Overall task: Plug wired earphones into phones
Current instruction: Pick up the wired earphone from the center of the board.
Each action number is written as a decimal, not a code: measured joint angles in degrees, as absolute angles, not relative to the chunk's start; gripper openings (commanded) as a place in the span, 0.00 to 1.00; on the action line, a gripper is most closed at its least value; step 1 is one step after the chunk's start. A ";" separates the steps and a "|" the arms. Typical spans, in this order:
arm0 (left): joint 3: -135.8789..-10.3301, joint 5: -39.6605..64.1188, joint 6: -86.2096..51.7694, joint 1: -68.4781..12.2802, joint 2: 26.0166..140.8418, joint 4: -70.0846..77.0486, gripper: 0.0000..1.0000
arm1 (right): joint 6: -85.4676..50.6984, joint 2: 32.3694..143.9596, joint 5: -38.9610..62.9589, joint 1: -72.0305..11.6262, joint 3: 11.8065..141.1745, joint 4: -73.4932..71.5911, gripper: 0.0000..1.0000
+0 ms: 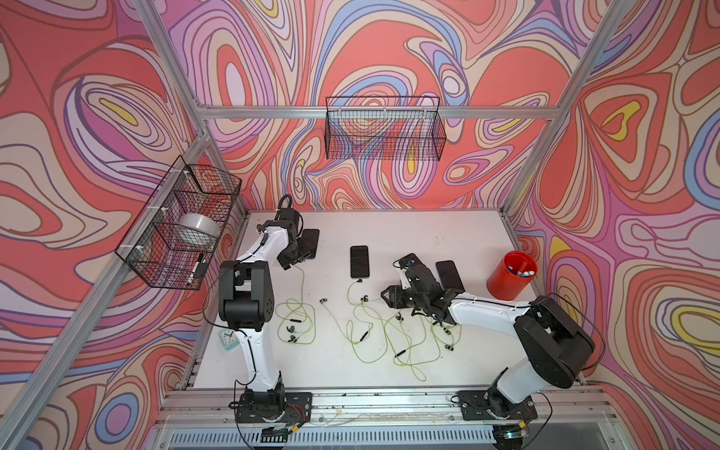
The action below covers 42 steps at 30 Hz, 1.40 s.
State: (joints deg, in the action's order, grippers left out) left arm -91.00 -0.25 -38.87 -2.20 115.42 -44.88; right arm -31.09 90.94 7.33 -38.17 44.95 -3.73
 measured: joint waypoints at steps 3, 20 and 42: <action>-91.18 -0.03 -39.55 -2.66 118.02 -44.49 0.56 | -31.09 90.70 7.27 -38.17 44.95 -3.33 0.57; -88.49 -0.97 -40.93 -3.09 119.39 -42.78 0.00 | -30.98 89.91 7.07 -38.17 45.06 -1.48 0.55; -60.58 5.61 -37.21 -25.28 89.60 -38.33 0.00 | -41.71 99.92 11.79 -38.24 55.99 -0.49 0.45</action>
State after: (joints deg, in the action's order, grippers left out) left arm -60.58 5.61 -37.21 -25.28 89.60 -38.33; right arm -41.71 99.92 11.79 -38.24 55.99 -0.49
